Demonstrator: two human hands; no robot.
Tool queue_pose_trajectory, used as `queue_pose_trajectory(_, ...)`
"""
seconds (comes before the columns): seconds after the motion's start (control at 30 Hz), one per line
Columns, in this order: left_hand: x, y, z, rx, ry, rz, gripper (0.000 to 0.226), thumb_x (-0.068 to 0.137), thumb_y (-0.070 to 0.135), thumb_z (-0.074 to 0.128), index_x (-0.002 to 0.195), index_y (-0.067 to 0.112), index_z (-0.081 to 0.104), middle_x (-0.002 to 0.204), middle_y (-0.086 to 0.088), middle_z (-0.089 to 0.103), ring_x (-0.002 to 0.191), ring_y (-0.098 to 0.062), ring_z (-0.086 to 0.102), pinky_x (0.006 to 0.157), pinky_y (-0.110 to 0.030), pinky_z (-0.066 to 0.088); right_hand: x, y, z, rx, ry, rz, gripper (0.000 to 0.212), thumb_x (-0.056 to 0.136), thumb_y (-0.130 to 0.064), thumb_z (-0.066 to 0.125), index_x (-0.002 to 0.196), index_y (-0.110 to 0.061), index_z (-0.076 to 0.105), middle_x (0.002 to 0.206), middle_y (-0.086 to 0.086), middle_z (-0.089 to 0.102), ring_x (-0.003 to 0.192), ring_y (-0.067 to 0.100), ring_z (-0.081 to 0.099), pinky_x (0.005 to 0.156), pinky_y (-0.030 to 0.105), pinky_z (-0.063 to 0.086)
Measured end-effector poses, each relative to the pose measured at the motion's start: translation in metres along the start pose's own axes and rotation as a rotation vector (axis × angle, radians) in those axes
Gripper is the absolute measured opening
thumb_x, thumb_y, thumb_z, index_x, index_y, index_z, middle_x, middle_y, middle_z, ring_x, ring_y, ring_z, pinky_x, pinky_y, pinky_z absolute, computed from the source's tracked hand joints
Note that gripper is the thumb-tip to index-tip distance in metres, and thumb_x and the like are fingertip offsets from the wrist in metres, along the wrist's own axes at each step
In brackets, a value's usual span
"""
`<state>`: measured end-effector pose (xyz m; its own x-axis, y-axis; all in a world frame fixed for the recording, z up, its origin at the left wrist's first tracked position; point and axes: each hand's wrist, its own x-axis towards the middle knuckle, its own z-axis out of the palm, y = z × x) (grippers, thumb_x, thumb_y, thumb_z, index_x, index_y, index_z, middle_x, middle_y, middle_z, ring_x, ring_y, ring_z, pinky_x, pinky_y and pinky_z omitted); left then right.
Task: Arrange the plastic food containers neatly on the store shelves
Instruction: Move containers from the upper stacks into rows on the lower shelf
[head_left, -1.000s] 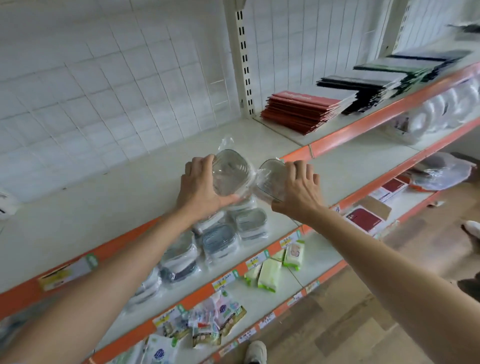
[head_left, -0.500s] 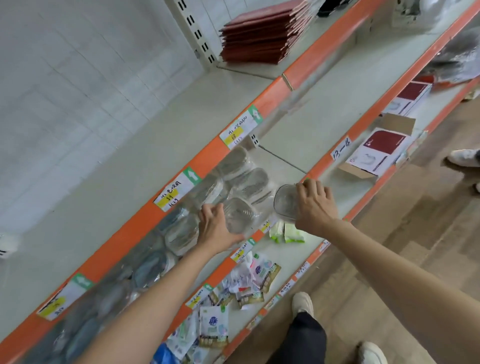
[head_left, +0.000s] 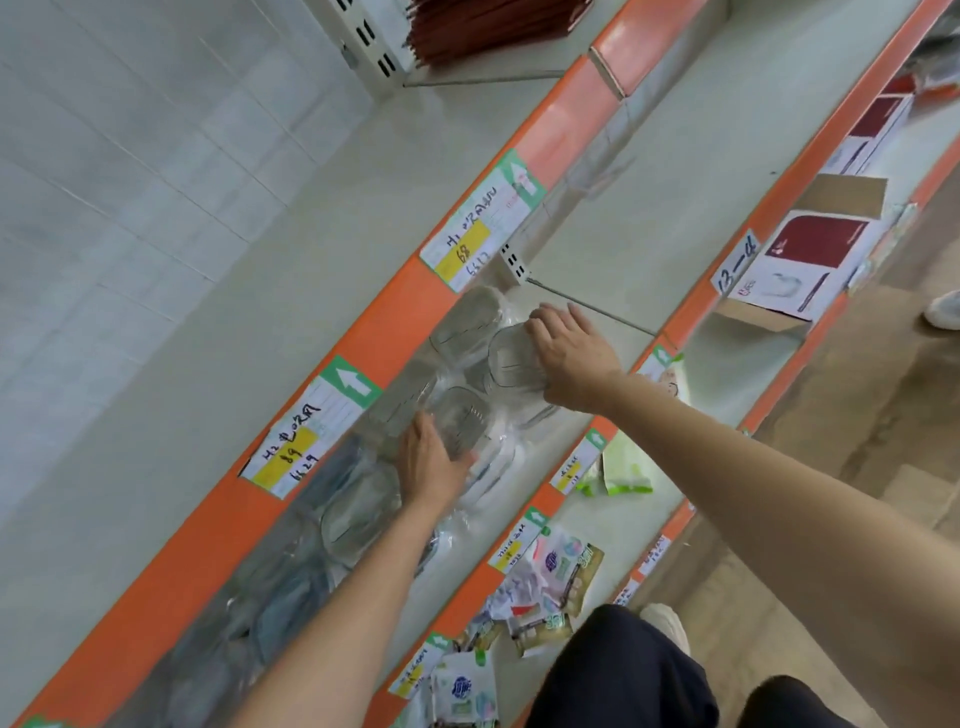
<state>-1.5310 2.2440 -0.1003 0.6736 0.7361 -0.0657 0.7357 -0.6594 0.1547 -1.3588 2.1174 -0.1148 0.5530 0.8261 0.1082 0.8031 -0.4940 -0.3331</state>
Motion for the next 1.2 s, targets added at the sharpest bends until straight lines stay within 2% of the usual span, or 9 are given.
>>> queue_pose_trajectory(0.13, 0.001, -0.014, 0.004, 0.164, 0.078, 0.087, 0.049, 0.088, 0.035, 0.063, 0.127, 0.008, 0.051, 0.14, -0.012, 0.034, 0.129, -0.028, 0.03, 0.105, -0.036, 0.03, 0.022, -0.006, 0.009, -0.026, -0.028, -0.099, 0.066, 0.085, -0.007, 0.049, 0.145, -0.005, 0.021, 0.155, 0.009, 0.017, 0.146, 0.021, 0.007, 0.117, 0.036, -0.001)
queue_pose_trajectory(0.27, -0.006, -0.014, 0.011, 0.328, 0.082, 0.091, 0.046, 0.095, 0.039, 0.049, 0.134, 0.016, 0.043, 0.131, -0.007, 0.038, 0.119, -0.025, 0.036, 0.096, -0.037, 0.035, 0.022, -0.013, 0.021, -0.047, 0.032, -0.11, 0.035, 0.095, -0.009, 0.037, 0.129, -0.012, 0.045, 0.14, 0.01, 0.039, 0.13, 0.024, 0.033, 0.108, 0.034, 0.023)
queue_pose_trajectory(0.47, -0.025, -0.003, 0.025, 0.362, 0.195, 0.153, 0.04, 0.08, 0.015, 0.07, 0.117, 0.006, 0.056, 0.117, -0.014, 0.053, 0.103, -0.03, 0.052, 0.081, -0.038, 0.043, 0.005, -0.021, 0.037, -0.091, 0.103, -0.12, 0.04, 0.092, -0.006, 0.036, 0.132, -0.009, 0.041, 0.13, 0.008, 0.043, 0.12, 0.026, 0.039, 0.1, 0.035, 0.029)
queue_pose_trajectory(0.6, -0.03, -0.007, 0.032, 0.452, 0.021, 0.182, 0.073, 0.092, 0.028, 0.051, 0.147, -0.001, 0.013, 0.149, -0.017, 0.02, 0.135, -0.03, 0.025, 0.11, -0.037, 0.026, -0.003, -0.019, 0.039, -0.141, -0.022, -0.098, 0.058, 0.097, -0.014, 0.035, 0.15, -0.01, 0.013, 0.155, 0.008, 0.016, 0.143, 0.023, 0.014, 0.116, 0.036, 0.009)
queue_pose_trajectory(0.7, -0.034, -0.009, 0.023, 0.456, -0.091, 0.206, 0.08, 0.095, 0.029, 0.045, 0.148, -0.002, -0.006, 0.156, -0.016, 0.002, 0.143, -0.03, 0.007, 0.117, -0.037, 0.01, -0.005, -0.027, 0.024, -0.179, -0.101, -0.084, 0.059, 0.098, -0.023, 0.033, 0.15, -0.009, 0.009, 0.157, 0.009, 0.011, 0.144, 0.024, 0.01, 0.117, 0.043, 0.009)
queue_pose_trajectory(0.8, -0.038, -0.003, 0.005, 0.337, -0.153, 0.213, 0.075, 0.096, 0.027, 0.047, 0.149, 0.001, 0.003, 0.156, -0.014, 0.006, 0.144, -0.027, 0.008, 0.117, -0.033, 0.012, -0.015, -0.034, 0.007, -0.19, -0.121, -0.144, 0.053, 0.095, -0.019, 0.038, 0.145, -0.007, 0.024, 0.149, 0.01, 0.026, 0.138, 0.025, 0.025, 0.112, 0.042, 0.023)
queue_pose_trajectory(0.9, -0.052, 0.002, -0.008, 0.267, -0.117, 0.241, 0.054, 0.093, 0.024, 0.05, 0.14, 0.006, 0.032, 0.147, -0.013, 0.025, 0.135, -0.026, 0.026, 0.109, -0.032, 0.025, -0.035, -0.037, -0.008, -0.141, -0.163, -0.201, 0.045, 0.094, -0.018, 0.042, 0.138, -0.01, 0.035, 0.136, 0.006, 0.04, 0.125, 0.023, 0.038, 0.099, 0.034, 0.036)
queue_pose_trajectory(1.0, -0.082, 0.006, -0.009, 0.179, -0.148, 0.173, 0.037, 0.092, 0.024, 0.05, 0.126, 0.01, 0.048, 0.133, -0.009, 0.039, 0.119, -0.024, 0.043, 0.096, -0.035, 0.038, -0.06, -0.043, -0.021, -0.145, -0.237, -0.253, 0.04, 0.093, -0.022, 0.045, 0.131, -0.01, 0.041, 0.131, 0.007, 0.044, 0.122, 0.023, 0.04, 0.093, 0.034, 0.035)
queue_pose_trajectory(1.2, -0.152, -0.007, -0.014, 0.06, -0.148, -0.022, 0.029, 0.091, 0.022, 0.049, 0.118, 0.012, 0.054, 0.12, -0.007, 0.052, 0.114, -0.026, 0.049, 0.093, -0.036, 0.04, -0.101, -0.078, -0.029, -0.15, -0.311, -0.38, 0.035, 0.092, -0.019, 0.045, 0.125, -0.009, 0.045, 0.126, 0.008, 0.047, 0.118, 0.026, 0.041, 0.09, 0.034, 0.034)
